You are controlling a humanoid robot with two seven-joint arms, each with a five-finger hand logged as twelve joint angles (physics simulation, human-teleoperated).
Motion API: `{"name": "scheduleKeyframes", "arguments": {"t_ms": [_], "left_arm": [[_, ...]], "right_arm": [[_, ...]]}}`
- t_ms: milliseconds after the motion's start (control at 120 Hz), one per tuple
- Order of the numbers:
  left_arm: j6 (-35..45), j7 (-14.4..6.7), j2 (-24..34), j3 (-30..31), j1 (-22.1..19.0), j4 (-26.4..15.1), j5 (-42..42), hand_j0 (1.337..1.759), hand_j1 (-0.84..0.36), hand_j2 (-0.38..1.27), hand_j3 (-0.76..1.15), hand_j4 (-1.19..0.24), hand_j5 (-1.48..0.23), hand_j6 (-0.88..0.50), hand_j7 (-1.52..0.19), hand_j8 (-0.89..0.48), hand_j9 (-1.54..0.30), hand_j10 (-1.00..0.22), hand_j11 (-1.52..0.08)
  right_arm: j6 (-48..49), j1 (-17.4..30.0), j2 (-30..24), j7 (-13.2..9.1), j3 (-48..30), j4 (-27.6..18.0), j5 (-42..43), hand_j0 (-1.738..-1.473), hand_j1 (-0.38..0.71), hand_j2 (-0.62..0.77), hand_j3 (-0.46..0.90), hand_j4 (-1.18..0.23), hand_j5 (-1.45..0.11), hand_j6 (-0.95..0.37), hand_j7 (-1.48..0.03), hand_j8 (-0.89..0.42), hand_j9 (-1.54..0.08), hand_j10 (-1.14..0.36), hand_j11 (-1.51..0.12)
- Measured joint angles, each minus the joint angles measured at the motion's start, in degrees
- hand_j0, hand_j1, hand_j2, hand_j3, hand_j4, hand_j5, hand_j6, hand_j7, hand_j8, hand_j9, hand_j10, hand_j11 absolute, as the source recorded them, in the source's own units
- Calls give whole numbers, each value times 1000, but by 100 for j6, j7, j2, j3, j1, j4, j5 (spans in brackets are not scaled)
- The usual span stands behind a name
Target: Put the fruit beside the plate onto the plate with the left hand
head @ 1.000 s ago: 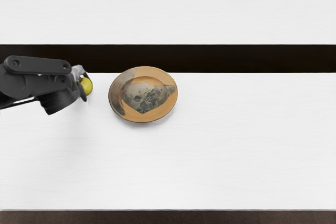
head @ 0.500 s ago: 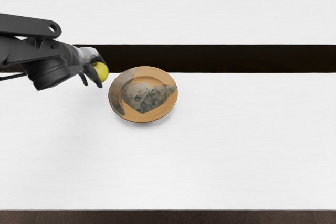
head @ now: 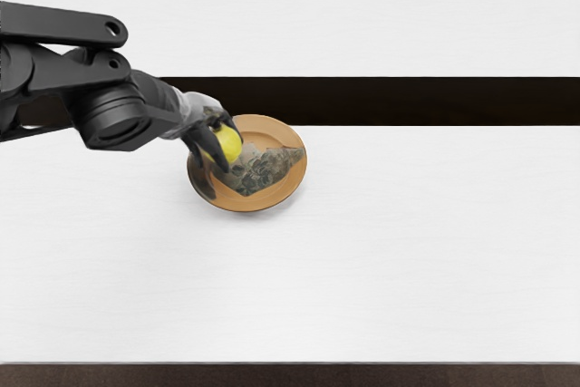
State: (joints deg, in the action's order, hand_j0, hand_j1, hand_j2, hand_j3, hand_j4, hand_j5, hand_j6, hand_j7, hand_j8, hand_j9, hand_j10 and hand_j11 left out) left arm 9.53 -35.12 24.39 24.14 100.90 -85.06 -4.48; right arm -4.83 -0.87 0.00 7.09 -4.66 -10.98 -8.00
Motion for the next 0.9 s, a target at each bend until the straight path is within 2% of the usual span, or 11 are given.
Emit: {"name": "scheduleKeyframes", "arguments": {"t_ms": [100,308,400,500,608,783,900], "left_arm": [[13,1,5,-34,0,12,15,1640,-593,470,1,-269,-1029,-84,-1084,-265,-1112,-821,-1111],[67,1,-3,-78,39,25,95,1649,-513,411,0,-453,-763,-279,-814,-410,-830,-625,-827],[74,7,-4,-87,35,32,151,1652,-367,298,0,-512,-657,-317,-691,-452,-707,-535,-704],[75,10,-10,-91,35,47,184,1654,-216,204,0,-431,-540,-298,-561,-387,-569,-432,-568],[80,11,2,-89,23,77,194,1656,-108,141,0,-358,-453,-280,-466,-331,-471,-359,-470],[90,11,71,-148,10,127,194,1657,-19,89,0,-297,-381,-264,-386,-286,-388,-298,-388],[61,12,417,-305,-9,121,190,1658,11,73,0,-277,-357,-259,-360,-271,-361,-277,-361]], "right_arm": [[0,0,0,-2,0,0,0,-1658,-308,-7,0,-35,-45,-35,-45,-35,-45,-35,-45],[0,-1,0,-1,0,0,0,-1658,-307,-7,0,-35,-45,-35,-45,-35,-45,-35,-45],[0,-1,0,-2,0,0,0,-1658,-307,-7,0,-35,-45,-35,-45,-35,-45,-35,-45],[0,-1,0,0,0,0,0,-1658,-307,-7,0,-35,-45,-35,-45,-35,-45,-35,-45],[0,-1,0,2,0,0,1,-1658,-308,-7,0,-35,-45,-35,-45,-35,-45,-35,-45],[0,-1,0,2,0,0,0,-1658,-307,-7,0,-35,-45,-35,-45,-35,-45,-35,-45],[0,-1,0,3,0,0,1,-1658,-307,-7,0,-35,-45,-35,-45,-35,-45,-35,-45]]}}
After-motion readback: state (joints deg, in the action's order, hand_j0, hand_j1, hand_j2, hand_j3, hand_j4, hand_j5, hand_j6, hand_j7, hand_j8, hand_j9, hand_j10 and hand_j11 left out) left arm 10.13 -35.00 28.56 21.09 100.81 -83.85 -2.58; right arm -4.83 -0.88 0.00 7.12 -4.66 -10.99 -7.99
